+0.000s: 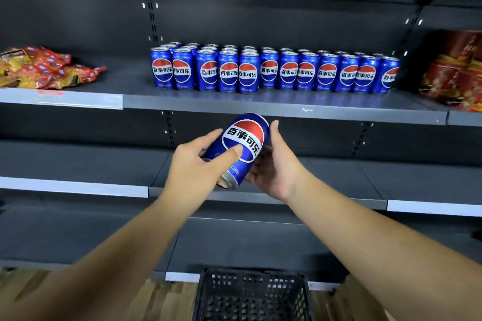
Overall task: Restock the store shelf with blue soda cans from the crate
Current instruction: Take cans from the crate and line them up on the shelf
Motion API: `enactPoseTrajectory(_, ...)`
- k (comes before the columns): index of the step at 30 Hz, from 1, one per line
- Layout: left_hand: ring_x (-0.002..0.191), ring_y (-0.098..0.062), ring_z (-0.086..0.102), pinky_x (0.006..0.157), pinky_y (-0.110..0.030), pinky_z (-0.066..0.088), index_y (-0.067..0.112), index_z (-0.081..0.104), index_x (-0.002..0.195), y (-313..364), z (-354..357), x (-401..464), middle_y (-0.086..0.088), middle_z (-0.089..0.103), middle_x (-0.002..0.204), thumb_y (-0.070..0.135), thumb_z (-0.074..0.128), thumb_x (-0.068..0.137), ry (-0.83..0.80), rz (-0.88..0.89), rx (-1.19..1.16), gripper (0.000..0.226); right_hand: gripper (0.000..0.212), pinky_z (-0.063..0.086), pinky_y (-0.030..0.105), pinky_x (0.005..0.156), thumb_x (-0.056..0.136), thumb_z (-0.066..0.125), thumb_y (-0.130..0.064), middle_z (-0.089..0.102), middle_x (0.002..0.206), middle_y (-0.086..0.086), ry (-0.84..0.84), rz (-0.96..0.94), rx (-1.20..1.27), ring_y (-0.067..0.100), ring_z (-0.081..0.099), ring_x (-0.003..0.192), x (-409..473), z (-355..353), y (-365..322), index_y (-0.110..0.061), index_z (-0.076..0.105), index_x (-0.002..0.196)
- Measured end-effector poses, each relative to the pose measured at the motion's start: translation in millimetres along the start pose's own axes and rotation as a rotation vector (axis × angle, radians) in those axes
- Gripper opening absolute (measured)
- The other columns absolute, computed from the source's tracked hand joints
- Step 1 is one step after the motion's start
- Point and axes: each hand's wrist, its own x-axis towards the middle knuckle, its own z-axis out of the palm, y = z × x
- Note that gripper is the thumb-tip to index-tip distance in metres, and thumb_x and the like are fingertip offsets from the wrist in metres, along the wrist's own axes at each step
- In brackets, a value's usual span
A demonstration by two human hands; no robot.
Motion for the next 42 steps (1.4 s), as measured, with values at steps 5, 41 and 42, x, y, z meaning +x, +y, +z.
enactPoseTrajectory(5, 0.07, -0.007, 0.069, 0.057, -0.017, 0.053, 0.022, 0.069, 0.092, 7.4, 6.6, -1.0, 0.006, 0.074, 0.081, 0.01, 0.064, 0.084, -0.023, -0.03, -0.232, 0.015, 0.078, 0.044, 0.047, 0.1, 0.081, 0.04, -0.07, 0.067, 0.116, 0.015, -0.182, 0.011, 0.149, 0.03, 0.062, 0.109, -6.6, 6.2, -10.7, -0.006, 0.061, 0.119)
enactPoseTrajectory(41, 0.112, -0.009, 0.047, 0.083, -0.015, 0.038, 0.022, 0.008, 0.151, 8.8, 29.2, -2.0, 0.007, 0.039, 0.127, 0.049, 0.064, 0.078, -0.214, 0.18, 0.585, 0.096, 0.029, 0.058, 0.03, 0.057, 0.081, 0.067, -0.042, 0.071, 0.069, 0.004, -0.095, -0.103, -0.173, 0.017, 0.068, 0.057, -23.5, 10.6, -48.8, -0.014, 0.066, 0.08)
enactPoseTrajectory(42, 0.114, -0.01, 0.047, 0.087, -0.017, 0.039, 0.021, 0.009, 0.151, 5.9, 28.3, -1.2, 0.007, 0.041, 0.128, 0.05, 0.064, 0.078, -0.214, 0.178, 0.575, 0.096, 0.028, 0.058, 0.03, 0.058, 0.081, 0.067, -0.041, 0.07, 0.068, 0.004, -0.115, -0.088, -0.178, 0.017, 0.067, 0.056, -26.1, 11.9, -49.5, -0.014, 0.065, 0.076)
